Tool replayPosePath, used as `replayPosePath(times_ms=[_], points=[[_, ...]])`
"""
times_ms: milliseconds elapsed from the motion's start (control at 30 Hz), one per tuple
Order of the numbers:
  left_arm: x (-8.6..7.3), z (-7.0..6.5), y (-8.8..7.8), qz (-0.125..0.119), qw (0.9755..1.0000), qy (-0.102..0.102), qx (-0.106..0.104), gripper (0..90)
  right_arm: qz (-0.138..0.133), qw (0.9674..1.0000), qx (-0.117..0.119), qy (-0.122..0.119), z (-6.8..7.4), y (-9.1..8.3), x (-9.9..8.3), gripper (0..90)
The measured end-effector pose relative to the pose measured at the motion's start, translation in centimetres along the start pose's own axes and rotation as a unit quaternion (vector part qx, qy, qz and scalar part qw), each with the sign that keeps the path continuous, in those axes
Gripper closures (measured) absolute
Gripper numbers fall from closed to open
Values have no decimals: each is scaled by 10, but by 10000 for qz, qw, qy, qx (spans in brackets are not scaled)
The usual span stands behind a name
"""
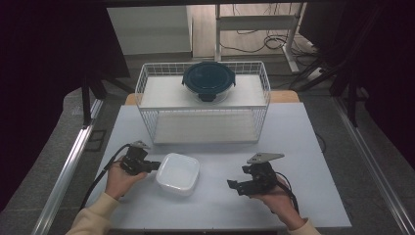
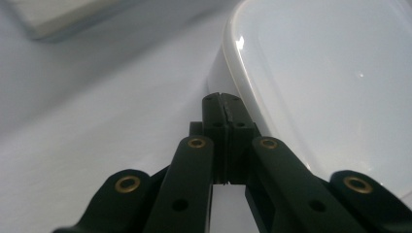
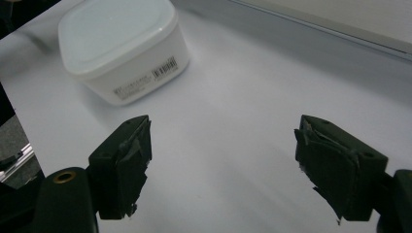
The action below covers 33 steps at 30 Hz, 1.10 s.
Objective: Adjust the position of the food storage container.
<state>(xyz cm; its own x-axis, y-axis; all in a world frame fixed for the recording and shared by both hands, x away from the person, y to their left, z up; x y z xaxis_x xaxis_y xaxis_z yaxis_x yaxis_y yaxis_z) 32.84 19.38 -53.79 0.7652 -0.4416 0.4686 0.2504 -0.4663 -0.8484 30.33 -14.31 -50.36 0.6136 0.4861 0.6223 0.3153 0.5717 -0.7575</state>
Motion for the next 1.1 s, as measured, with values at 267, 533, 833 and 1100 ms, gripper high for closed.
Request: replayPosePath(times_ms=[267, 533, 833, 1100], points=[[0, -22, 7, 75, 9996, 236, -154, 896, 0, 10000, 4, 21, -2, 0, -1, 200], [-2, -30, 10, 114, 9992, 273, -279, 896, -10, 10000, -7, 46, -3, -1, -1, 200], [-7, -54, 16, 135, 9968, 291, -738, 896, -65, 10000, -35, 66, -6, -5, 0, 200], [-5, -83, 26, 173, 9945, 506, -896, 896, -123, 9998, -66, 116, -12, -9, 0, 201]])
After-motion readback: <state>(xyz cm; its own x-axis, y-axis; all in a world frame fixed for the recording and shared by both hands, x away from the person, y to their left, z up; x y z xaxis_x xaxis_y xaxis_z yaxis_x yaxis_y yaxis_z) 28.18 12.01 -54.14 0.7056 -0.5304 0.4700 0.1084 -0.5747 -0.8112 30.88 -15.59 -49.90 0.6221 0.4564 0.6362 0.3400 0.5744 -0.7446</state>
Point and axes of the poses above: each handheld gripper's, and its own axes: y roughly forward along the jaws, x roughly out of its top, z roughly to its left, the point moved 5 cm from there along y, roughly forward along the jaws, and after that the axes turned 7 degrees about z, right-handed, at the moved point
